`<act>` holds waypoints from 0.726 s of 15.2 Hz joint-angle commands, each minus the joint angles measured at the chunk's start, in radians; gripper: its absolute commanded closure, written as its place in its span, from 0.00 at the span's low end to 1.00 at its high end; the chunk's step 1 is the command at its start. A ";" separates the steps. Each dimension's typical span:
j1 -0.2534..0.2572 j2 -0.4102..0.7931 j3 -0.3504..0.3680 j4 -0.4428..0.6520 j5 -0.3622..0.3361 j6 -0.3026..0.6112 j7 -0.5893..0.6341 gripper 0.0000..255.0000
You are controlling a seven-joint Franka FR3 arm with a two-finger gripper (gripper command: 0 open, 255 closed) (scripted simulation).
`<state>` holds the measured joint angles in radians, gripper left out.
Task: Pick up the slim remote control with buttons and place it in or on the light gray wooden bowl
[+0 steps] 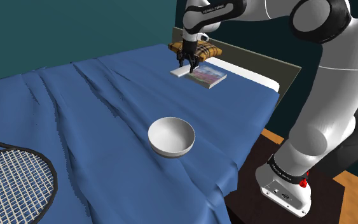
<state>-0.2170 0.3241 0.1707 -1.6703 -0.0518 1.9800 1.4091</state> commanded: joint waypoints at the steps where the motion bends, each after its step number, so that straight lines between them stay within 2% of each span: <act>1: 0.014 -0.059 0.012 -0.083 0.006 0.025 0.027 1.00; 11: 0.099 -0.294 0.091 -0.392 0.052 0.104 0.179 1.00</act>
<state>-0.1259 0.0599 0.2536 -2.0317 -0.0079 2.0815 1.5735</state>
